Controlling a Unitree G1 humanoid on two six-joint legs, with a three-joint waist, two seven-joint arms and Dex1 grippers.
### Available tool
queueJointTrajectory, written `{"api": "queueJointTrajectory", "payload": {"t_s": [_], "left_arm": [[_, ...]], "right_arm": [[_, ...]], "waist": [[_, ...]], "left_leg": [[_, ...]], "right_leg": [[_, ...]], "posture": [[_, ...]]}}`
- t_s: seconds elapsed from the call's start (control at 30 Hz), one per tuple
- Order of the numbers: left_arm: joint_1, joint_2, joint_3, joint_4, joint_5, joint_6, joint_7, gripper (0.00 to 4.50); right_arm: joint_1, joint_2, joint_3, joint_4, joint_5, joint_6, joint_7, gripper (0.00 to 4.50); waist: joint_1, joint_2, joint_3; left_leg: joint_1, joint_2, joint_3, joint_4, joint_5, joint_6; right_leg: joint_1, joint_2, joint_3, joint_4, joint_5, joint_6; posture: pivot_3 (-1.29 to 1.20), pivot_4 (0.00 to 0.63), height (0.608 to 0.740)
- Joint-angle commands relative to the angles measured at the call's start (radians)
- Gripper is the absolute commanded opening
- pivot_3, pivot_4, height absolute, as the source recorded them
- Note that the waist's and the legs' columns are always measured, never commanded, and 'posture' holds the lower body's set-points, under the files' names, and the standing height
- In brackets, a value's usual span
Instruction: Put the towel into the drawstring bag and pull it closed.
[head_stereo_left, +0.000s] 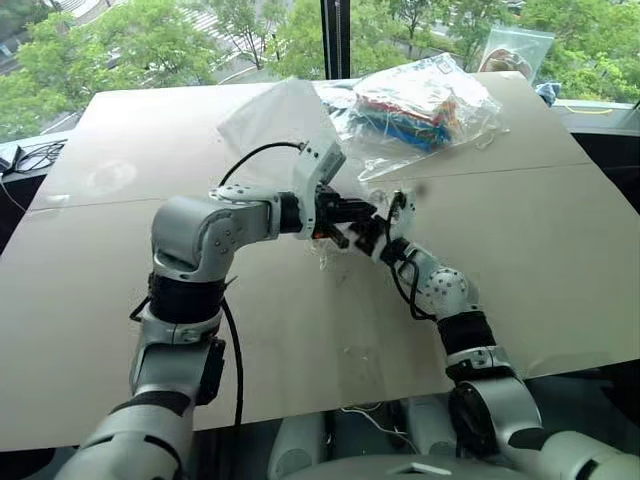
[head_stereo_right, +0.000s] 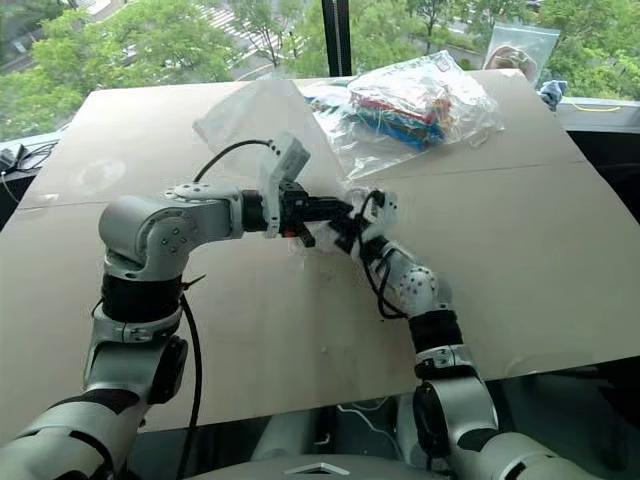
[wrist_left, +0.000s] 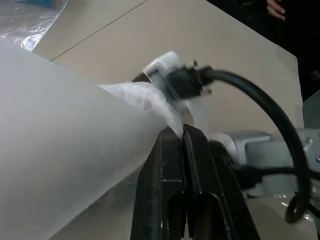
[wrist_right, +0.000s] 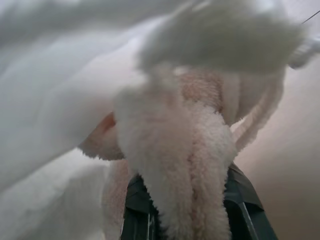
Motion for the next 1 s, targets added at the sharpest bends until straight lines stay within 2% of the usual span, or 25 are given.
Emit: {"api": "queueJointTrajectory", "payload": {"t_s": [0.03,0.13,0.2,0.23,0.33,0.4,0.53,0.57,0.63,0.77,0.9,1.0], "left_arm": [[0.029,0.013,-0.021,-0.032,-0.02,0.021,0.004,0.0],[0.011,0.01,-0.044,0.004,0.008,-0.041,0.004,0.0],[-0.003,0.013,-0.07,0.037,0.042,-0.104,-0.001,0.0],[-0.006,0.014,-0.076,0.047,0.051,-0.12,-0.003,0.0],[-0.006,0.014,-0.082,0.081,0.073,-0.188,-0.02,0.0],[0.006,0.022,-0.072,0.108,0.088,-0.254,-0.042,0.0],[0.032,0.053,-0.057,0.16,0.115,-0.394,-0.096,0.0],[0.032,0.064,-0.058,0.181,0.124,-0.42,-0.111,0.0],[0.032,0.088,-0.065,0.222,0.147,-0.489,-0.153,0.0],[0.043,0.129,-0.063,0.29,0.175,-0.68,-0.29,0.0],[0.013,0.152,-0.071,0.369,0.208,-0.765,-0.369,0.0],[-0.001,0.128,-0.068,0.358,0.21,-0.76,-0.363,0.0]], "right_arm": [[-0.092,0.095,-0.005,0.022,-0.034,-0.075,-0.004,0.03],[-0.072,0.066,0.121,0.002,-0.167,-0.108,0.052,0.03],[-0.054,0.047,0.186,-0.017,-0.23,-0.117,0.088,0.96],[-0.049,0.045,0.192,-0.021,-0.237,-0.116,0.095,1.15],[-0.009,0.004,0.23,-0.074,-0.333,-0.134,0.071,2.58],[0.056,-0.031,0.224,-0.186,-0.347,-0.101,0.056,3.4],[0.181,-0.18,0.288,-0.431,-0.411,-0.045,0.108,3.4],[0.207,-0.215,0.296,-0.489,-0.411,-0.026,0.117,3.86],[0.249,-0.284,0.312,-0.597,-0.44,0.014,0.106,4.43],[0.302,-0.408,0.327,-0.779,-0.426,0.105,0.134,4.43],[0.275,-0.423,0.315,-0.785,-0.416,0.173,0.119,4.43],[0.228,-0.369,0.336,-0.679,-0.444,0.196,0.085,4.43]], "waist": [[0.003,0.0,0.0],[0.0,-0.001,0.001],[-0.004,-0.001,0.001],[-0.004,0.0,0.001],[-0.003,0.0,0.001],[0.002,0.0,0.001],[0.0,0.0,0.001],[0.0,0.0,0.001],[0.002,-0.001,0.001],[0.003,-0.001,0.001],[0.003,-0.001,0.001],[0.006,-0.001,0.001]], "left_leg": [[0.0,0.0,0.0,0.0,0.0,0.0],[-0.001,-0.001,0.0,0.001,0.0,0.0],[-0.001,-0.001,0.0,0.001,0.0,0.0],[-0.001,-0.001,0.0,0.001,0.0,0.0],[-0.002,-0.001,0.0,0.0,0.0,0.0],[-0.003,-0.001,0.001,0.0,0.001,-0.002],[-0.003,-0.001,0.003,0.0,0.002,-0.003],[-0.003,-0.001,0.003,-0.001,0.001,-0.002],[-0.003,-0.001,0.003,-0.001,0.0,-0.001],[-0.002,-0.002,0.003,-0.001,0.0,0.0],[-0.002,-0.002,0.004,-0.001,0.0,0.0],[-0.002,-0.002,0.004,0.0,0.0,0.0]], "right_leg": [[0.0,0.0,-0.001,0.0,0.0,0.0],[0.0,0.0,-0.002,0.0,0.0,0.0],[0.0,0.001,-0.002,0.0,0.0,0.0],[0.0,0.001,-0.001,0.0,0.0,0.0],[-0.002,0.001,-0.001,0.0,0.0,0.0],[-0.003,0.001,-0.001,0.0,0.0,0.0],[-0.004,0.0,0.001,-0.001,0.0,0.0],[-0.004,0.001,0.002,-0.001,0.0,0.0],[-0.004,0.001,0.001,-0.001,0.0,0.0],[-0.004,0.001,0.001,-0.001,0.0,0.0],[-0.004,0.003,0.001,-0.001,0.0,0.0],[-0.004,0.003,0.001,-0.001,0.0,0.0]], "posture": [[0.0,0.15,0.74],[0.0,0.15,0.74],[0.0,0.15,0.74],[0.0,0.15,0.74],[0.0,0.15,0.74],[0.0,0.15,0.74],[0.0,0.15,0.74],[0.0,0.15,0.74],[0.0,0.15,0.74],[0.0,0.15,0.74],[0.0,0.15,0.74],[0.0,0.15,0.74]]}}
